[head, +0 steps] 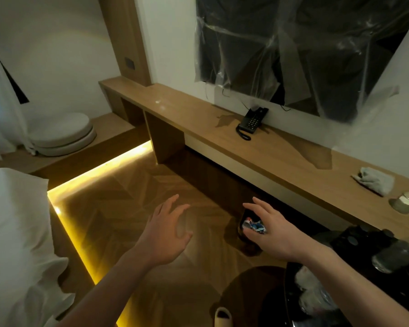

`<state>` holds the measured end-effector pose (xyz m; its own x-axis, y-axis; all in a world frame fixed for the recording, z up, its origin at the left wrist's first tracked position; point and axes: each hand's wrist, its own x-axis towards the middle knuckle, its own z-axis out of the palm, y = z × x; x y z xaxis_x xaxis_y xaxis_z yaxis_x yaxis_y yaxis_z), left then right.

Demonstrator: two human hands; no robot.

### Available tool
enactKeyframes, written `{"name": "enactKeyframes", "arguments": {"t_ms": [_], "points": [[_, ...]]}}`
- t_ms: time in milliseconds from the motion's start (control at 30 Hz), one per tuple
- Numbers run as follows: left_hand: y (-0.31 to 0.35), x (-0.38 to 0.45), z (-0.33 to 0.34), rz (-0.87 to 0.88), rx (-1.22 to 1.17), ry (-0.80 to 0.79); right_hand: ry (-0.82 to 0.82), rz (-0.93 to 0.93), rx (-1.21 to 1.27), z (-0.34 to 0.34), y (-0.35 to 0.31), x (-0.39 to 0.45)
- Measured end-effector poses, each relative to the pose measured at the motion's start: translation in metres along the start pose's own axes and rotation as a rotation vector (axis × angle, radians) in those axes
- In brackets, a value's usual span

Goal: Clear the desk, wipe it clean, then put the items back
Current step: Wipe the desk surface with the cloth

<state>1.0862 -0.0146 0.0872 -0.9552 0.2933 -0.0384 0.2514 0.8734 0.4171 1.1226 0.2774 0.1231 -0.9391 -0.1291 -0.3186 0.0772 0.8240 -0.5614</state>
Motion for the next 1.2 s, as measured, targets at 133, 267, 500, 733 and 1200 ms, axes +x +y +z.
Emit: {"name": "enactKeyframes", "arguments": {"t_ms": [133, 267, 500, 733, 1200], "points": [[-0.016, 0.037, -0.008, 0.022, 0.017, -0.021, -0.003, 0.015, 0.003, 0.001, -0.007, 0.043], [-0.032, 0.088, -0.017, 0.021, 0.036, -0.032, -0.026, 0.008, 0.025, -0.006, -0.007, 0.098], [-0.047, 0.187, -0.036, 0.046, 0.036, -0.045, -0.041, 0.022, 0.042, -0.045, -0.002, 0.190], [-0.070, 0.264, -0.041, 0.044, 0.020, -0.062, -0.071, 0.068, 0.045, -0.068, 0.005, 0.280], [-0.143, 0.459, -0.038, 0.222, 0.132, -0.336, 0.035, 0.363, 0.100, -0.054, 0.009, 0.405]]}}
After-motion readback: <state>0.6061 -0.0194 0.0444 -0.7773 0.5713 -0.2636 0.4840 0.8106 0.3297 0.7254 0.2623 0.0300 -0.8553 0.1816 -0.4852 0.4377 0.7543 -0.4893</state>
